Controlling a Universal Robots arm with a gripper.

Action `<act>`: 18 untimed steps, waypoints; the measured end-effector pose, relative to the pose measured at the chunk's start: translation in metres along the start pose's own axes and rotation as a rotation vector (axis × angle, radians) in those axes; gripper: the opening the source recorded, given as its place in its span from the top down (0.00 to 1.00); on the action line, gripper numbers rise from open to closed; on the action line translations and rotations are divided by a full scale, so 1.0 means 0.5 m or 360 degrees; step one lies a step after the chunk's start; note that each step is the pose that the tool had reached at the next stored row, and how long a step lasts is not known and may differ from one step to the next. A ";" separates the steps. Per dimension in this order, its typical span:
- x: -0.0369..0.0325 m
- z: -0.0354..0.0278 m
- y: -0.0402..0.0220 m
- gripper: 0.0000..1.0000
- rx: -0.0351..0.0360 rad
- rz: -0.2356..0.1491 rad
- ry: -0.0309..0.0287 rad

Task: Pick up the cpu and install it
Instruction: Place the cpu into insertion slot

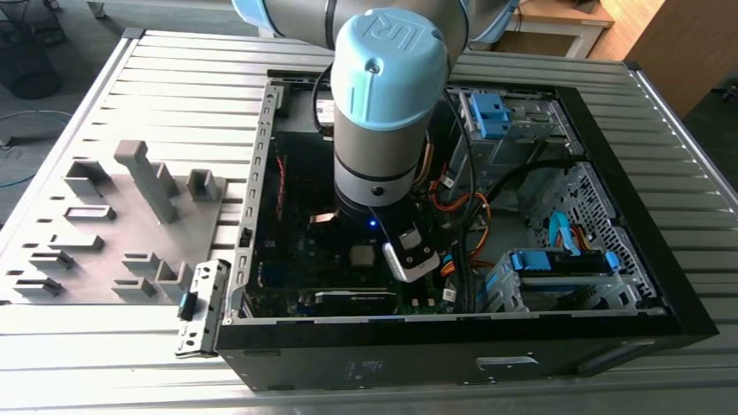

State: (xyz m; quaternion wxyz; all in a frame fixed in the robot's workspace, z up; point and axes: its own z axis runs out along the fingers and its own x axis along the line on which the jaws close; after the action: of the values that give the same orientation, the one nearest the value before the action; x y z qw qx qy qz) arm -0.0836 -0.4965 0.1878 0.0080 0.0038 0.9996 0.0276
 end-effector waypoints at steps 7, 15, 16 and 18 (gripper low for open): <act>0.000 -0.017 0.001 0.46 0.0000 0.0000 -0.00001; 0.000 -0.019 0.001 0.46 0.0000 0.0000 -0.00020; 0.000 -0.017 0.001 0.46 0.0000 0.0000 -0.00023; 0.000 -0.015 0.001 0.46 0.0000 0.0000 -0.00024</act>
State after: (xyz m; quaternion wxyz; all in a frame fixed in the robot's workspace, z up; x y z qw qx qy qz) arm -0.0837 -0.4966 0.1954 0.0087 0.0039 0.9996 0.0275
